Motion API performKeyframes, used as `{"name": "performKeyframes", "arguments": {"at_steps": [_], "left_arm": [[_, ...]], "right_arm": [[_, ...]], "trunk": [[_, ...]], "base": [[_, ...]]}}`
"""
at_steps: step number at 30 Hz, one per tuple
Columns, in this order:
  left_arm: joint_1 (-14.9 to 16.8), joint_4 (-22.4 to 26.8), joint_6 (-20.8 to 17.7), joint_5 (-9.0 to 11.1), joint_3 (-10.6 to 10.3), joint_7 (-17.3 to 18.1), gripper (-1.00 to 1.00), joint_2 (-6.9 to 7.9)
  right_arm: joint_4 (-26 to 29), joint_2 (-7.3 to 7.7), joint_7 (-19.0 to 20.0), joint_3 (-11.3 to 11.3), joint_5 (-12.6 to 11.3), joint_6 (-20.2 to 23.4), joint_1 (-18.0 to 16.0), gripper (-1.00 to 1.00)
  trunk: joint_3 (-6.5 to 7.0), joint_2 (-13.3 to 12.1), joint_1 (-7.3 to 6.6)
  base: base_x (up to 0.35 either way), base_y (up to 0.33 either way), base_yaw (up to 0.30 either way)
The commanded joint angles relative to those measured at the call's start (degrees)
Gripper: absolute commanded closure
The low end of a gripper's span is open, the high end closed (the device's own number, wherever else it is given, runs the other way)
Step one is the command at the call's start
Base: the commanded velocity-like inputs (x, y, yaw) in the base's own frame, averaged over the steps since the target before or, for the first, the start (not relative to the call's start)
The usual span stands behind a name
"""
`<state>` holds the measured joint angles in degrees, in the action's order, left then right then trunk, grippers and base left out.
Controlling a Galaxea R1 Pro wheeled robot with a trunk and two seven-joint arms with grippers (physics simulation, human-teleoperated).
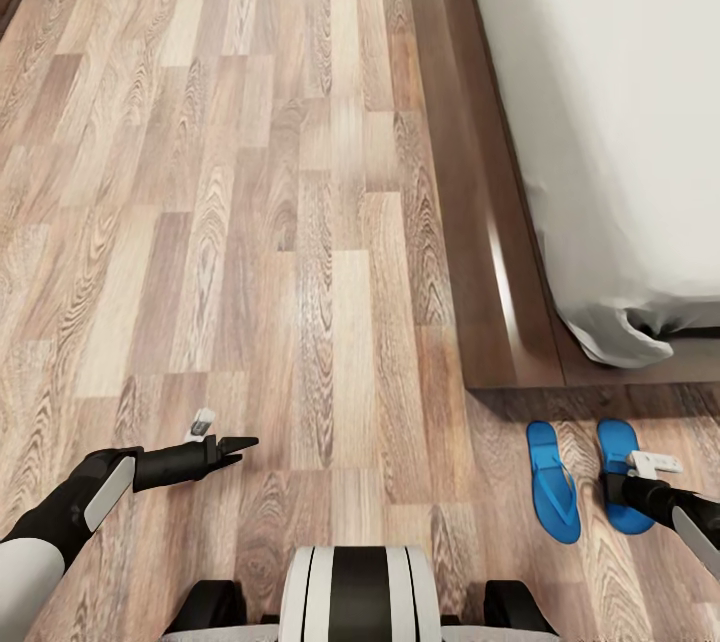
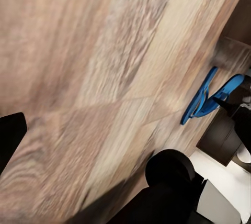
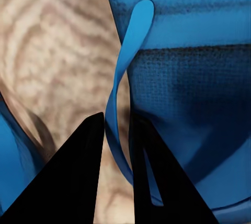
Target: In the bedroom, move the book from the bed onto either nightstand, and place the two sandals side by side next to the bed.
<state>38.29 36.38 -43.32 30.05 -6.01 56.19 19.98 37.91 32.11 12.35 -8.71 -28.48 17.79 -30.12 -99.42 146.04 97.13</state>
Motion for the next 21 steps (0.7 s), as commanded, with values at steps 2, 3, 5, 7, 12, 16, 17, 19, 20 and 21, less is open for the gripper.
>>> {"name": "performKeyframes", "arguments": {"at_steps": [2, 3, 5, 7, 12, 16, 17, 19, 20, 21], "left_arm": [[0.03, 0.00, -0.36, 0.44, -0.23, -0.03, -1.00, 0.06], [0.03, 0.00, -0.36, 0.43, -0.23, -0.03, -1.00, 0.06], [0.03, 0.00, -0.36, 0.44, -0.23, -0.03, -1.00, 0.06], [0.03, 0.00, -0.36, 0.45, -0.23, -0.03, -1.00, 0.06], [0.03, 0.00, -0.36, 0.45, -0.23, -0.03, -1.00, 0.06], [0.03, 0.00, -0.36, 0.44, -0.23, -0.03, -1.00, 0.06], [0.03, 0.00, -0.36, 0.44, -0.23, -0.03, -1.00, 0.06], [0.03, 0.00, -0.36, 0.45, -0.23, -0.03, -1.00, 0.06], [0.03, 0.00, -0.36, 0.45, -0.23, -0.03, -1.00, 0.06], [0.03, 0.00, -0.36, 0.45, -0.23, -0.03, -1.00, 0.06]], "right_arm": [[0.05, 0.06, -0.04, -0.19, -0.35, 0.22, -0.03, 1.00], [0.05, 0.08, -0.04, -0.18, -0.35, 0.22, -0.03, 1.00], [0.05, 0.07, -0.05, -0.20, -0.35, 0.22, -0.03, 1.00], [0.05, 0.06, -0.04, -0.19, -0.35, 0.22, -0.03, 1.00], [0.05, 0.06, -0.04, -0.18, -0.35, 0.22, -0.03, 1.00], [0.05, 0.06, -0.04, -0.16, -0.35, 0.22, -0.03, 1.00], [0.05, 0.06, -0.04, -0.16, -0.35, 0.22, -0.03, 1.00], [0.05, 0.06, -0.04, -0.16, -0.35, 0.22, -0.03, 1.00], [0.05, 0.06, -0.04, -0.16, -0.35, 0.22, -0.03, 1.00], [0.05, 0.06, -0.04, -0.16, -0.35, 0.22, -0.03, 1.00]], "trunk": [[-0.48, 0.04, 0.04], [-0.70, 0.06, 0.07], [-1.14, 0.08, 0.12], [-1.37, 0.10, 0.14], [-1.37, 0.10, 0.14], [-1.81, 0.12, 0.19], [-2.03, 0.14, 0.22], [-2.47, 0.16, 0.27], [-2.47, 0.16, 0.27], [-2.47, 0.16, 0.27]], "base": [[0.000, 0.000, 0.000], [0.000, 0.000, 0.000], [0.000, 0.000, 0.000], [0.000, 0.000, 0.000], [0.000, 0.000, 0.000], [0.000, 0.000, 0.000], [0.000, 0.000, 0.000], [0.000, 0.000, 0.000], [0.000, 0.000, 0.000], [0.000, 0.000, 0.000]]}}
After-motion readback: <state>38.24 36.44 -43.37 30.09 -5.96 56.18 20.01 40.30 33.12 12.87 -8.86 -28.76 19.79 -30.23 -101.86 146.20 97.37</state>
